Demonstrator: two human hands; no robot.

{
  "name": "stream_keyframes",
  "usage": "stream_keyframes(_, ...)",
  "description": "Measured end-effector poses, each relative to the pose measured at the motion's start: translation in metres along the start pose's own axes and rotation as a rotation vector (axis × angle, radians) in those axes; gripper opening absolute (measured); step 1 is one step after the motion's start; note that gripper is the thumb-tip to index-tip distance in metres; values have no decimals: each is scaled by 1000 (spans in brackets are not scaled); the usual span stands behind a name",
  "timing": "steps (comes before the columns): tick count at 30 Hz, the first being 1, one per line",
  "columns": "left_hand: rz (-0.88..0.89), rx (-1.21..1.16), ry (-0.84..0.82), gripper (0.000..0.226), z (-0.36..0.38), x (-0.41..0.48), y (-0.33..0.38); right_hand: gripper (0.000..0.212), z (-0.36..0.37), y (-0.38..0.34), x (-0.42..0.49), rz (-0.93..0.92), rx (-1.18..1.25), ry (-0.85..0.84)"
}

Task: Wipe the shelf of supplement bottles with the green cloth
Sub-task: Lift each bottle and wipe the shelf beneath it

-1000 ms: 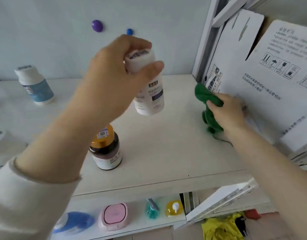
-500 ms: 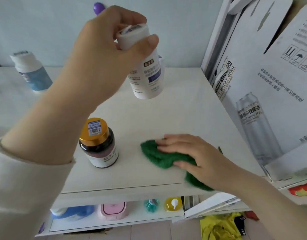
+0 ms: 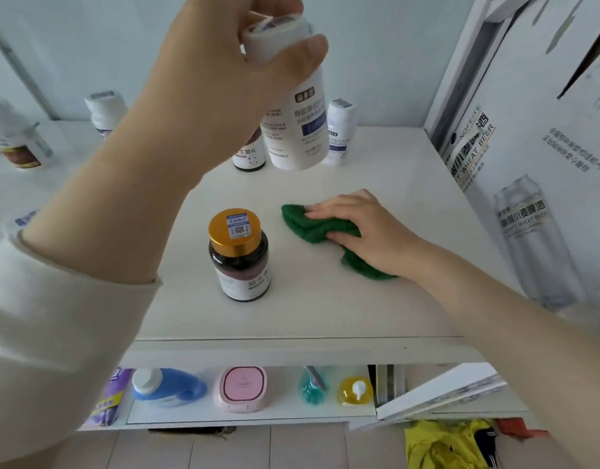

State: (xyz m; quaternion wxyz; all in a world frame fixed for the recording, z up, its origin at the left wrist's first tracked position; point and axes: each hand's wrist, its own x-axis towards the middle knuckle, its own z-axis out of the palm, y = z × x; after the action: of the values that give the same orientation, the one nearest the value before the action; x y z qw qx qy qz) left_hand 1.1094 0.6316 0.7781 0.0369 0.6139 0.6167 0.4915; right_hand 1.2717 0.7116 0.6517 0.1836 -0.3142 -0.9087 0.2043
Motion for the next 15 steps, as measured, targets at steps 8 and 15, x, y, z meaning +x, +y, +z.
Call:
stream_keyframes(8, 11, 12, -22, 40, -1, -9, 7, 47, -16, -35, -100, -72, 224, -367)
stream_keyframes(15, -7, 14, -30, 40, -7, -18, 17, 42, -32, -17, -71, 201, 162, 150)
